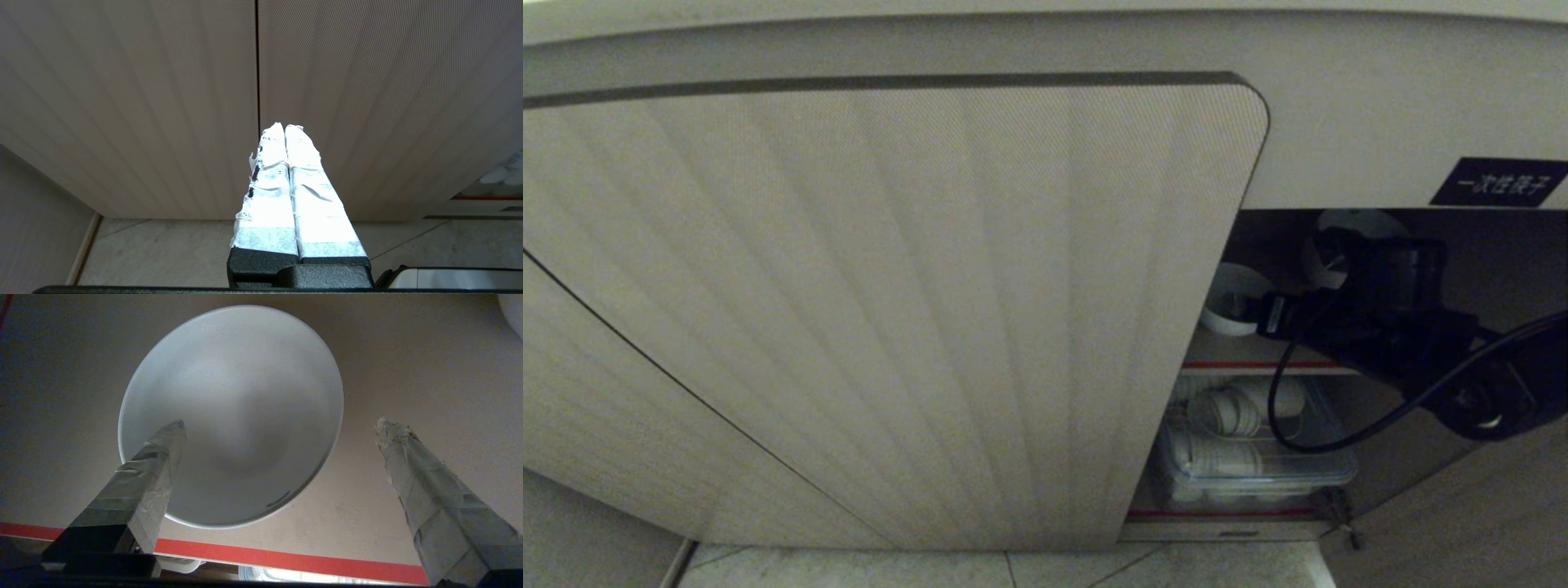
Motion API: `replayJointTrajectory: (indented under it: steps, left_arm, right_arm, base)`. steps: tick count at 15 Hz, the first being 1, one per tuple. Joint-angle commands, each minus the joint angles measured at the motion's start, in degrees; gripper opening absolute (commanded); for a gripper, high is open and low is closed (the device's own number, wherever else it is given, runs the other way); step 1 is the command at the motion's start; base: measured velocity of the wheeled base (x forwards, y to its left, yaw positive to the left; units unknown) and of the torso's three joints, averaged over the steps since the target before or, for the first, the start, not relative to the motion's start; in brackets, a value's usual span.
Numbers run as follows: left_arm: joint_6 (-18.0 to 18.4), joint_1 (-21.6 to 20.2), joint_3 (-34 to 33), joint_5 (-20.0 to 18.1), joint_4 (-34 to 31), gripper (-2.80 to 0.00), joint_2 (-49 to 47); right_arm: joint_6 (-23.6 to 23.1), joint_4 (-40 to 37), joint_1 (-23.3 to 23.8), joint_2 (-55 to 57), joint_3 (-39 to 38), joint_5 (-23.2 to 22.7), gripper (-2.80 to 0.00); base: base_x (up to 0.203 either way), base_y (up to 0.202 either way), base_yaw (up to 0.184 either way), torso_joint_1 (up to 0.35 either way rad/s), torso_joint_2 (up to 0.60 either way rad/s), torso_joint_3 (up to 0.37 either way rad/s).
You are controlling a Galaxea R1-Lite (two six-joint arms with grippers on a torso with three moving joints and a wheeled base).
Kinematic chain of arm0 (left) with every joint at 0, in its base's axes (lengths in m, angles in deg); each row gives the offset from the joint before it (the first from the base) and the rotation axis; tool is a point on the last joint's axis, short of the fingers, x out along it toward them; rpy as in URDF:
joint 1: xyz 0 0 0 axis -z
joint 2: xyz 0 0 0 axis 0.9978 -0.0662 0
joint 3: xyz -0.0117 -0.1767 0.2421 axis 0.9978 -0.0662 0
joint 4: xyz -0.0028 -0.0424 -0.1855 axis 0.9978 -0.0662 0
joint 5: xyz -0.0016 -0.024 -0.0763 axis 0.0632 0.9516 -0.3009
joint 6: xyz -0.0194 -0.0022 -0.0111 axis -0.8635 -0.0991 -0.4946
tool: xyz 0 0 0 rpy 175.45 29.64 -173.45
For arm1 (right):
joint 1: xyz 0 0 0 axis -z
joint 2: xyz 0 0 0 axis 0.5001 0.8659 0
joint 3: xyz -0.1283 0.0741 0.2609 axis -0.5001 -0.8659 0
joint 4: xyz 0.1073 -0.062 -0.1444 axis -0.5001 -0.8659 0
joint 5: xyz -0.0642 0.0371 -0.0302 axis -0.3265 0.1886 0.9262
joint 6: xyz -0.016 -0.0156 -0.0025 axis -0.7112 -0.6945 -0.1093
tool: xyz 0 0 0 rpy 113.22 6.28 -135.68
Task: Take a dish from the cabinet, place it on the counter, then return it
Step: Take the bowl from the cabinet
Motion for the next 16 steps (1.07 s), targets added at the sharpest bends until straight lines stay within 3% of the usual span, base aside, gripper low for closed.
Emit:
replayJointTrajectory:
  steps: [1,16]
  left_arm:
    - [0.0,0.0,0.0,-0.1,0.0,-2.80,0.0]
    - [0.0,0.0,0.0,-0.1,0.0,-2.80,0.0]
  right_arm:
    - [-0.1,1.1,0.0,0.4,0.2,0.0,0.00]
    - [-0.3,1.5,0.0,2.6,1.7,1.7,0.00]
  base:
    - [0.000,0.000,0.000,0.000,0.00,0.000]
    - [0.000,0.000,0.000,0.000,0.00,0.000]
